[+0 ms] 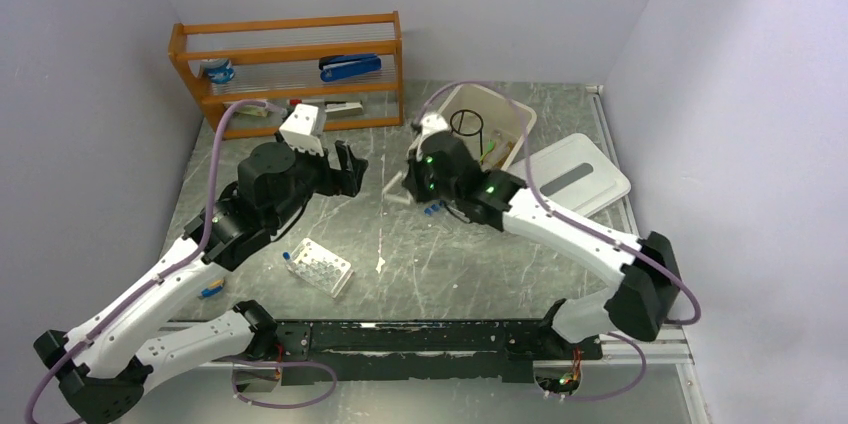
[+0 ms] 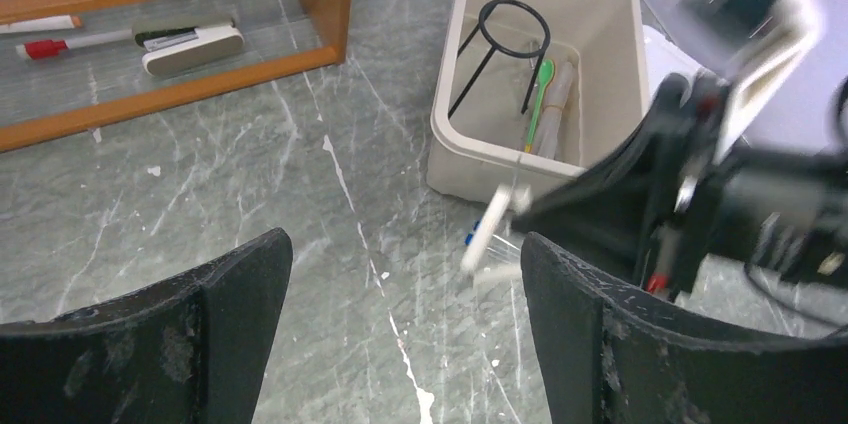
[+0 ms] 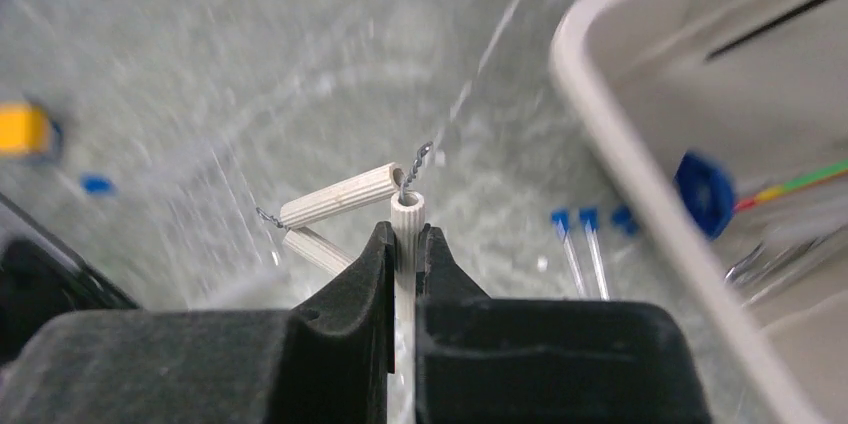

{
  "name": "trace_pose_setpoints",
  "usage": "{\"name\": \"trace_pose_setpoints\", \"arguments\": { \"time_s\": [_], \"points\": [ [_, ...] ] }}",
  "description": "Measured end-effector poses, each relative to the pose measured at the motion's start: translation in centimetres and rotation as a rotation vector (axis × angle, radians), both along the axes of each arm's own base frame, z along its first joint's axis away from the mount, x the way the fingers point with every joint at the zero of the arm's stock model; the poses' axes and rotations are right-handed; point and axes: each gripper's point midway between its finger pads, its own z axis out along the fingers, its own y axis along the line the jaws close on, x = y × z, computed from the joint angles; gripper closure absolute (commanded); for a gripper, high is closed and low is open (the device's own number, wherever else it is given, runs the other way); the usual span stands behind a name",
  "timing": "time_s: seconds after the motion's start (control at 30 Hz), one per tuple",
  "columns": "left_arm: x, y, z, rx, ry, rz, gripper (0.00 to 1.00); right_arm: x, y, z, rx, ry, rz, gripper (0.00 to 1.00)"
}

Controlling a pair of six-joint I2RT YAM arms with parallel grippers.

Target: Organize the chemistry lab equipment

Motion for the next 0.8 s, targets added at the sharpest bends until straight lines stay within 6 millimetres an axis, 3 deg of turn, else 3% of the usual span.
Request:
{"name": "trace_pose_setpoints", "arguments": {
  "time_s": [0.1, 0.17, 0.3, 0.37, 0.43, 0.67, 0.8],
  "points": [
    [0.0, 0.2, 0.7, -0.007, -0.016, 0.005, 0.12, 3.0, -1.0, 4.9, 0.111, -0.1, -0.084, 1.0],
    [0.0, 0.3, 0.7, -0.006, -0.017, 0.008, 0.12, 5.9, -3.1, 7.1, 0.154, -0.142, -0.185, 1.0],
    [0.0, 0.2, 0.6, -0.003, -0.014, 0.008, 0.12, 10.4, -7.7, 7.9, 0.166, -0.163, -0.363, 1.0],
    [0.0, 0.2, 0.6, -0.002, -0.013, 0.008, 0.12, 12.0, -9.3, 7.1, 0.153, -0.149, -0.419, 1.0],
    [0.1, 0.2, 0.5, 0.0, -0.011, 0.008, 0.12, 12.7, -9.5, 5.6, 0.13, -0.119, -0.433, 1.0],
    [0.4, -0.3, -0.9, 0.02, 0.014, -0.001, 0.12, 13.3, -8.4, -1.1, 0.035, 0.02, -0.409, 1.0],
    [0.4, -0.4, -1.4, 0.029, 0.024, -0.004, 0.12, 13.6, -8.1, -3.7, -0.004, 0.07, -0.406, 1.0]
  ]
}}
